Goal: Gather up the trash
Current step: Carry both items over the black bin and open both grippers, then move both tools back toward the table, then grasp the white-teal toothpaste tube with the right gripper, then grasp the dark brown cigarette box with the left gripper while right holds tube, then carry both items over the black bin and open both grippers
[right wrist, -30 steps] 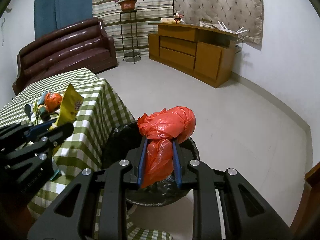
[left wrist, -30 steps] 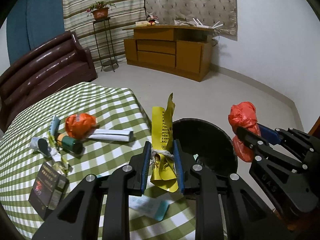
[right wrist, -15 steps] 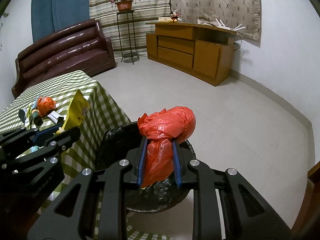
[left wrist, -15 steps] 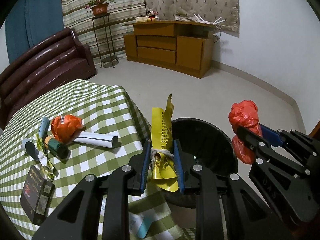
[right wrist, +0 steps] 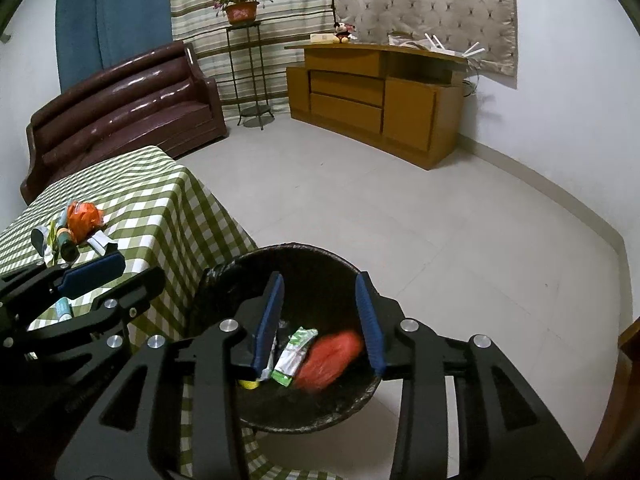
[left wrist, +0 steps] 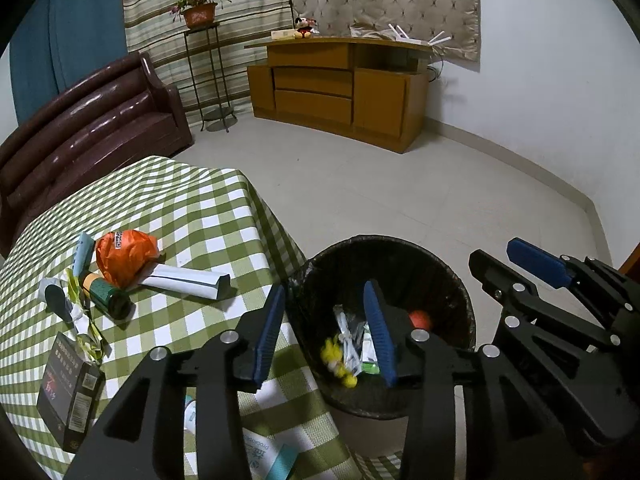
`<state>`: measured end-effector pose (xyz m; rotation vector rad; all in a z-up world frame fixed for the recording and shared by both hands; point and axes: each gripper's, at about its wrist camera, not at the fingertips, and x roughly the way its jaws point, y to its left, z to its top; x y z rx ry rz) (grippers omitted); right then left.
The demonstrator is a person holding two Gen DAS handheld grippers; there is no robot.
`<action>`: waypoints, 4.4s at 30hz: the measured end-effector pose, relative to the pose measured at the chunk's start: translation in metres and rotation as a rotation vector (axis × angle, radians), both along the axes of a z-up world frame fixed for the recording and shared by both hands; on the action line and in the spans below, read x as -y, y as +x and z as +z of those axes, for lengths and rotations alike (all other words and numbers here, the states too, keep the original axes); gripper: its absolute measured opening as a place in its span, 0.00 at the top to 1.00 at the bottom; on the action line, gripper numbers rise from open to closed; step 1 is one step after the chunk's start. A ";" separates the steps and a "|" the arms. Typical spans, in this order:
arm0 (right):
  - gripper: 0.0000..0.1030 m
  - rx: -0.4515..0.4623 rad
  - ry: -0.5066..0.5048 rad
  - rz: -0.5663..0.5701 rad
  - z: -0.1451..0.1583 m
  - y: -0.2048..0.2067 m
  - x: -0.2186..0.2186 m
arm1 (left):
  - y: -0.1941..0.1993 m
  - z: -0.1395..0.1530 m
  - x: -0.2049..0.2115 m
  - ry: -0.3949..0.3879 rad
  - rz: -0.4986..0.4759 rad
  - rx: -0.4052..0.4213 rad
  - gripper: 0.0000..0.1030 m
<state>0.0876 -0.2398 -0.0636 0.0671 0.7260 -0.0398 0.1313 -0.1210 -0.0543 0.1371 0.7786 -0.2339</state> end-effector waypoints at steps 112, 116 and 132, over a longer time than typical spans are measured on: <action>0.81 -0.114 -0.045 0.294 0.007 -0.027 -0.186 | -0.047 -0.011 -0.215 0.029 0.117 -0.094 0.43; 0.81 -0.110 -0.042 0.292 0.008 -0.028 -0.186 | -0.052 -0.009 -0.215 0.029 0.124 -0.075 0.43; 0.81 -0.063 -0.025 0.265 0.024 -0.034 -0.170 | -0.074 0.023 -0.208 -0.038 0.162 0.007 0.44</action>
